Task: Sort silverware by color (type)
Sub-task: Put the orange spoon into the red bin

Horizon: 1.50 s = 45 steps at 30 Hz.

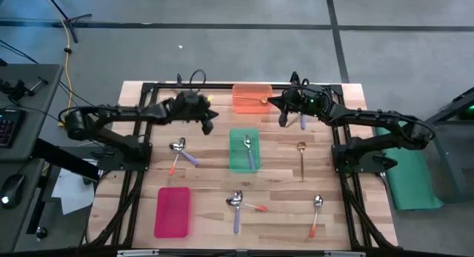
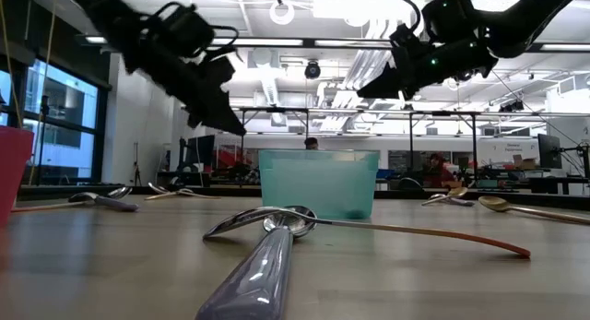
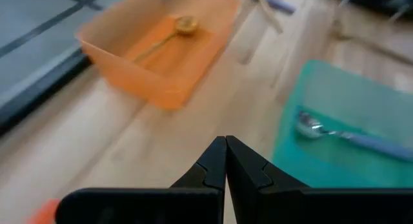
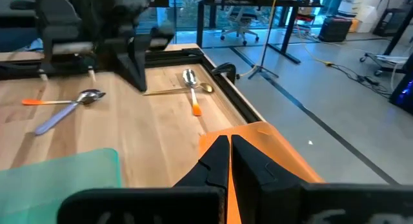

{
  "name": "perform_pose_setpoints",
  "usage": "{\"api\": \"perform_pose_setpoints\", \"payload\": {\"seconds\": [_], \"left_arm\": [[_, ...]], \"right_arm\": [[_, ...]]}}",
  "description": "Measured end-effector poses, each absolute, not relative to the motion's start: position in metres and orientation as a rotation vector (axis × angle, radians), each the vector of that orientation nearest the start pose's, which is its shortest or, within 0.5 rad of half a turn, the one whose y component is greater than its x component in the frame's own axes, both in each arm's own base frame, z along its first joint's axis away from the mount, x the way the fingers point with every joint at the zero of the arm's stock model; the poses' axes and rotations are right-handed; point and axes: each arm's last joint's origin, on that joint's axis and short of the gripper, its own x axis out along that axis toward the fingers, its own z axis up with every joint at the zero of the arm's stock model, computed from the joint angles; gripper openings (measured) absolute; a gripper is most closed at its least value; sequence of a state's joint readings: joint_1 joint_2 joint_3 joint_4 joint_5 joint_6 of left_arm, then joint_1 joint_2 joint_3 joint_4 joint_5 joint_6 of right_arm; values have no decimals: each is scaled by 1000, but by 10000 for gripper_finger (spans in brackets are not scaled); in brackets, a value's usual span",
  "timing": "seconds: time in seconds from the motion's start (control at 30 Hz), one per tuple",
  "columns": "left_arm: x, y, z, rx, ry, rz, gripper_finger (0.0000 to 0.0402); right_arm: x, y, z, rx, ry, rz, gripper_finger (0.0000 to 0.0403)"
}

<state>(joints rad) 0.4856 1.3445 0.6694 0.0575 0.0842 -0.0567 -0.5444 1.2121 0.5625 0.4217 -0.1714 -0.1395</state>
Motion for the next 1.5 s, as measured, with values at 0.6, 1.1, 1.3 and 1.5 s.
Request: {"api": "perform_pose_setpoints", "payload": {"seconds": [0.6,1.1,1.3,1.5], "left_arm": [[248,222,257,-277,1215,381,0],[296,258,201,-190,1632,232,70],[300,261,181,-79,1759,242,99],[301,263,170,-87,1780,220,107]], "right_arm": [[206,-146,227,-210,296,-424,0],[206,-145,227,-272,291,-345,0],[206,-145,229,-292,273,-339,0],[207,-145,230,-311,259,-323,0]]}}
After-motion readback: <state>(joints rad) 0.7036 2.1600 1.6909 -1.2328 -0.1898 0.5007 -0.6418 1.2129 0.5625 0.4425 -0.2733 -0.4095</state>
